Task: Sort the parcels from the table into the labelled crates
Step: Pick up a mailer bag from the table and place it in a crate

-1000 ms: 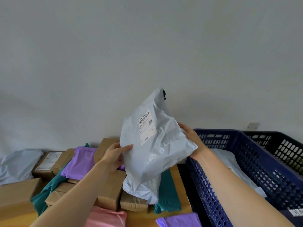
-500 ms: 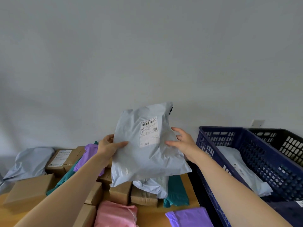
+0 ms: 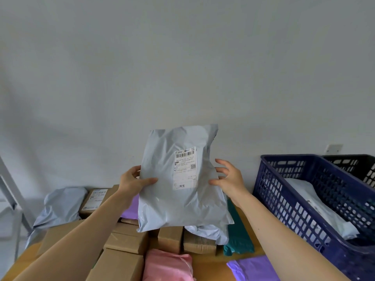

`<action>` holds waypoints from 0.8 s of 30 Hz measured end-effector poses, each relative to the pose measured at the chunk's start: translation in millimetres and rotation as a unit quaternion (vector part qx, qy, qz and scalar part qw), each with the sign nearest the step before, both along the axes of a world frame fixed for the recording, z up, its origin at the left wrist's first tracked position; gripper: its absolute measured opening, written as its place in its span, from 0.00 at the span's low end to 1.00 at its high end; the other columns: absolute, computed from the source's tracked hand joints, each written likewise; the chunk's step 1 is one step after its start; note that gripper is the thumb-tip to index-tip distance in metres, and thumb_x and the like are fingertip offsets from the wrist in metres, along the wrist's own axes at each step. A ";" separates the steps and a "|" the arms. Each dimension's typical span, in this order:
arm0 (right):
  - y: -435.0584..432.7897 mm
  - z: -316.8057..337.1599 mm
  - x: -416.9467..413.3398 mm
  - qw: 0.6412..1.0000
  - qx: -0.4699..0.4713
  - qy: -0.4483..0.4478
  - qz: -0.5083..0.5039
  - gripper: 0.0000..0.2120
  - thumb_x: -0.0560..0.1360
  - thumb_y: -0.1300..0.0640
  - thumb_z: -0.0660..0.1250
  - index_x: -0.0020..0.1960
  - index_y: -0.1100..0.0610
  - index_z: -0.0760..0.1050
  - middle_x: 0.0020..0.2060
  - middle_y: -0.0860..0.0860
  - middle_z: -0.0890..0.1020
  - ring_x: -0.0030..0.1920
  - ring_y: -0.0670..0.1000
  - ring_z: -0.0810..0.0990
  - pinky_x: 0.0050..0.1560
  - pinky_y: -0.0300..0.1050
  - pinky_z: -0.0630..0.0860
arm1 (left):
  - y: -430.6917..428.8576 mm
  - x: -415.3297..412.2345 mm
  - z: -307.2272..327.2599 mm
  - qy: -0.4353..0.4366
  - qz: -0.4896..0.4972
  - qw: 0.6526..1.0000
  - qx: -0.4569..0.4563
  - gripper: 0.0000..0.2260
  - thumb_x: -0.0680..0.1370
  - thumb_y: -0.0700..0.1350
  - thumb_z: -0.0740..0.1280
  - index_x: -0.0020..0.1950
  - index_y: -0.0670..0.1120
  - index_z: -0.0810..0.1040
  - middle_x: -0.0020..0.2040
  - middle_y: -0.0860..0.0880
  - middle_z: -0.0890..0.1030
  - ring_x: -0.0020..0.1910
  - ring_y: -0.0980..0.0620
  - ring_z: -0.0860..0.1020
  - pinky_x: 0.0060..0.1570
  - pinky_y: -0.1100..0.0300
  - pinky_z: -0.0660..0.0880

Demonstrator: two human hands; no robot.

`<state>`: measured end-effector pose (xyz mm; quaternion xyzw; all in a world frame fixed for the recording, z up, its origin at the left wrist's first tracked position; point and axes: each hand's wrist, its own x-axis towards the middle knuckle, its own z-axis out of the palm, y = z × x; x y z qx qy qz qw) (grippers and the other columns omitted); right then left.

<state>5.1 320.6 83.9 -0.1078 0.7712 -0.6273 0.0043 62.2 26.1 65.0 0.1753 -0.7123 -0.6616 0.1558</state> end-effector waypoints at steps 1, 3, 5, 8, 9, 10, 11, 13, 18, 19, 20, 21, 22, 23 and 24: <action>-1.0 -0.2 1.0 1.000 0.003 -0.001 -0.003 0.37 0.66 0.69 0.76 0.70 0.53 0.68 0.48 0.44 0.78 0.49 0.42 0.78 0.41 0.34 0.75 | -1.3 -0.1 -0.7 -0.004 -0.003 1.000 -0.003 0.28 0.60 0.41 0.82 0.56 0.51 0.75 0.50 0.53 0.79 0.47 0.53 0.78 0.38 0.62 0.75; -0.5 -1.8 4.9 1.000 0.008 -0.006 -0.007 0.36 0.66 0.69 0.76 0.70 0.53 0.69 0.48 0.42 0.78 0.48 0.41 0.78 0.40 0.33 0.74 | -0.8 -0.3 -2.9 -0.009 -0.010 1.000 -0.007 0.29 0.60 0.40 0.82 0.58 0.49 0.76 0.51 0.51 0.79 0.48 0.51 0.79 0.43 0.57 0.78; 3.1 -3.0 9.4 1.000 0.008 -0.009 -0.013 0.36 0.66 0.70 0.76 0.70 0.53 0.69 0.48 0.42 0.79 0.48 0.40 0.78 0.39 0.32 0.74 | 3.7 -0.9 -5.4 -0.010 -0.018 1.000 -0.008 0.30 0.61 0.39 0.82 0.59 0.48 0.76 0.52 0.49 0.79 0.50 0.47 0.79 0.51 0.50 0.79; 15.1 -1.2 16.2 0.999 -0.001 -0.009 -0.031 0.35 0.65 0.71 0.75 0.69 0.54 0.70 0.47 0.42 0.79 0.48 0.40 0.78 0.36 0.31 0.75 | 18.5 -0.5 -2.2 -0.009 -0.031 0.999 -0.018 0.29 0.61 0.39 0.82 0.59 0.49 0.76 0.53 0.48 0.79 0.51 0.46 0.79 0.52 0.50 0.78; 21.0 0.0 18.9 0.999 -0.005 -0.008 -0.038 0.35 0.65 0.72 0.75 0.69 0.54 0.70 0.47 0.43 0.80 0.48 0.40 0.78 0.35 0.30 0.75 | 25.4 -0.1 0.5 -0.007 -0.039 0.999 -0.019 0.28 0.61 0.39 0.82 0.58 0.49 0.76 0.52 0.48 0.80 0.50 0.47 0.80 0.50 0.52 0.78; 28.4 1.4 22.1 0.999 -0.008 -0.007 -0.044 0.35 0.66 0.73 0.74 0.69 0.55 0.70 0.47 0.43 0.80 0.48 0.40 0.78 0.34 0.29 0.75 | 33.5 0.4 3.6 -0.003 -0.048 0.999 -0.020 0.27 0.61 0.39 0.82 0.57 0.50 0.76 0.52 0.48 0.80 0.49 0.48 0.80 0.47 0.54 0.78; 34.4 2.6 25.0 0.999 -0.012 -0.007 -0.049 0.35 0.66 0.73 0.74 0.69 0.55 0.70 0.47 0.43 0.80 0.48 0.40 0.78 0.34 0.29 0.75 | 40.2 1.1 6.2 0.001 -0.056 0.998 -0.022 0.27 0.61 0.39 0.82 0.56 0.50 0.76 0.52 0.48 0.80 0.48 0.50 0.80 0.44 0.56 0.78; 51.0 5.7 32.4 0.998 -0.018 -0.004 -0.061 0.35 0.66 0.74 0.73 0.69 0.55 0.71 0.46 0.44 0.80 0.48 0.40 0.78 0.34 0.29 0.75 | 56.4 2.5 12.4 0.012 -0.067 0.997 -0.024 0.27 0.62 0.39 0.81 0.57 0.49 0.77 0.51 0.49 0.80 0.46 0.52 0.80 0.38 0.60 0.76; 116.6 17.9 62.0 0.994 -0.032 0.015 -0.100 0.34 0.66 0.74 0.73 0.68 0.55 0.71 0.51 0.49 0.81 0.53 0.46 0.79 0.46 0.35 0.75 | 113.8 10.9 25.6 0.021 -0.116 0.993 -0.027 0.26 0.62 0.37 0.81 0.57 0.48 0.76 0.50 0.50 0.81 0.44 0.53 0.81 0.38 0.61 0.77; 132.6 20.7 69.3 0.993 -0.035 0.020 -0.109 0.34 0.66 0.74 0.73 0.68 0.56 0.71 0.52 0.51 0.81 0.53 0.48 0.80 0.48 0.36 0.76 | 128.2 13.8 27.4 0.023 -0.128 0.991 -0.019 0.26 0.63 0.35 0.80 0.57 0.47 0.76 0.49 0.48 0.81 0.43 0.53 0.81 0.37 0.62 0.78; 149.4 23.1 77.7 0.992 -0.037 0.026 -0.118 0.34 0.66 0.74 0.73 0.68 0.56 0.71 0.51 0.50 0.82 0.53 0.47 0.80 0.48 0.35 0.76 | 143.5 17.9 28.9 0.025 -0.140 0.990 -0.015 0.26 0.63 0.33 0.79 0.57 0.46 0.76 0.49 0.47 0.82 0.43 0.52 0.82 0.37 0.62 0.78; 167.2 24.9 87.1 0.991 -0.039 0.031 -0.127 0.33 0.66 0.74 0.73 0.67 0.56 0.71 0.49 0.48 0.82 0.51 0.45 0.80 0.46 0.34 0.77 | 160.6 22.6 30.0 0.027 -0.151 0.988 -0.013 0.25 0.63 0.32 0.79 0.57 0.45 0.76 0.50 0.46 0.81 0.43 0.50 0.82 0.38 0.60 0.79; 185.9 25.8 96.8 0.989 -0.040 0.034 -0.137 0.33 0.66 0.75 0.73 0.67 0.57 0.72 0.47 0.46 0.81 0.49 0.43 0.79 0.43 0.32 0.77 | 179.3 27.8 31.3 0.028 -0.159 0.987 -0.013 0.25 0.63 0.31 0.78 0.57 0.44 0.75 0.50 0.45 0.81 0.44 0.48 0.82 0.40 0.58 0.79; 200.5 25.6 103.9 0.988 -0.042 0.033 -0.145 0.32 0.66 0.75 0.73 0.67 0.57 0.72 0.46 0.45 0.81 0.48 0.42 0.79 0.40 0.31 0.76 | 193.6 32.2 32.1 0.027 -0.165 0.986 -0.013 0.26 0.63 0.30 0.78 0.57 0.43 0.75 0.50 0.44 0.81 0.45 0.47 0.81 0.43 0.55 0.79; 221.4 24.6 114.2 0.986 -0.047 0.032 -0.157 0.32 0.66 0.75 0.73 0.67 0.58 0.72 0.46 0.45 0.81 0.48 0.42 0.79 0.39 0.31 0.76 | 215.0 36.9 32.8 0.027 -0.176 0.984 -0.013 0.26 0.63 0.30 0.78 0.57 0.43 0.75 0.50 0.44 0.81 0.45 0.46 0.81 0.45 0.53 0.79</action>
